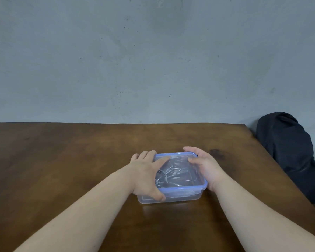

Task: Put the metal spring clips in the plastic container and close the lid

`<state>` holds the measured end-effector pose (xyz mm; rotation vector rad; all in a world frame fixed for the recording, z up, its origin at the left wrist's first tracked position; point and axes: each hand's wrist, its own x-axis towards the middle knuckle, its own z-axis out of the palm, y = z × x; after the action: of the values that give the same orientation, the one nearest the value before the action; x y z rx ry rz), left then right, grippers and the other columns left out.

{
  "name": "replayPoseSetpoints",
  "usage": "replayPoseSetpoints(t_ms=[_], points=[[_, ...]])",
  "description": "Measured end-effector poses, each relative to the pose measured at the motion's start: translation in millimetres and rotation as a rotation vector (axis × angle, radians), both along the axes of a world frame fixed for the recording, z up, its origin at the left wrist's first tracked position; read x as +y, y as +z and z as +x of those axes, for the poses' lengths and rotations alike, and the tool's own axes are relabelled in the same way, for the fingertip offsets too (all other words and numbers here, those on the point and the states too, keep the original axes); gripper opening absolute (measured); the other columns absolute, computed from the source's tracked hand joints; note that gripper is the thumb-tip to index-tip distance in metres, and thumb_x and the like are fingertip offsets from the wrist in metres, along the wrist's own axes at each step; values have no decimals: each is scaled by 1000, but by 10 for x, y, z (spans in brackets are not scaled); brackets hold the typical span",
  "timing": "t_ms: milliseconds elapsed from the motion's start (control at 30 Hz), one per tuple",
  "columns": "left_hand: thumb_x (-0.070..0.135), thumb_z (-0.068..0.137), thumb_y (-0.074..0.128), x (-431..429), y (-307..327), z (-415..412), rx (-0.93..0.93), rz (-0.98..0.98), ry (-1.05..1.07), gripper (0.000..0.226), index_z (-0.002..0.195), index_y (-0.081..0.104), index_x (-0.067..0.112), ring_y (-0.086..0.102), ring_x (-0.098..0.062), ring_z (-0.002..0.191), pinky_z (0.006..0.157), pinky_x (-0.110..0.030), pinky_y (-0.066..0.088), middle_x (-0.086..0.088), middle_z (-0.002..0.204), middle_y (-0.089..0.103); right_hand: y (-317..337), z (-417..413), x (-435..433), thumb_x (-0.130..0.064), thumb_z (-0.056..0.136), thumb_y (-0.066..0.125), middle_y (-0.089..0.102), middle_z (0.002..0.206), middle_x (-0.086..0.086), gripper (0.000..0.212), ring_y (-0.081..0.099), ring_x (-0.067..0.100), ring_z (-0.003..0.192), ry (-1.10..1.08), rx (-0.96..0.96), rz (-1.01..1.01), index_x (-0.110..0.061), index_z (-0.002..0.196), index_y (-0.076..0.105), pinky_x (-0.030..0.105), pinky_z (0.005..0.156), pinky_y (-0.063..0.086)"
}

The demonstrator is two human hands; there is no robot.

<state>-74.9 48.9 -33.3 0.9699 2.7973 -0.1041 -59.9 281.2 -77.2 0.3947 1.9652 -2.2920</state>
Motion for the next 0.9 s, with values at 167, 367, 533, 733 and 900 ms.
replayPoseSetpoints(t_ms=[167,367,533,733,900], points=[[80,55,60,8,-11,-19,15,6,-14,120,150,2,38,16,-29,138,114,-51,16,-6,150,20,-17,10,-2,1,97,52,74,117,19,39,73,39,104,-9,5,-37,-21,126,68,57,96,55],[86,50,56,-81,-96,-11,7,138,-8,117,149,11,43,6,-28,146,118,-52,9,-7,160,14,-39,75,-13,5,94,52,73,123,9,41,73,37,106,-66,14,-221,-17,125,69,50,87,57],[87,74,36,-189,-298,-75,-159,842,84,74,138,36,50,24,-11,144,119,-42,18,6,154,36,-95,88,-25,4,88,55,76,116,14,41,72,38,99,-106,21,-273,-14,122,71,50,85,56],[88,71,43,-216,-514,-53,-527,1685,415,80,127,59,34,51,-7,128,110,-43,39,6,140,54,-114,91,-37,2,88,50,74,121,14,43,71,39,104,-135,22,-262,-16,121,72,51,86,56],[85,70,38,-255,-437,-57,-617,1681,493,83,123,62,26,58,-17,121,103,-48,45,-2,138,56,103,133,-24,-4,94,44,66,133,6,49,68,24,111,-4,37,39,-23,135,63,44,97,53]])
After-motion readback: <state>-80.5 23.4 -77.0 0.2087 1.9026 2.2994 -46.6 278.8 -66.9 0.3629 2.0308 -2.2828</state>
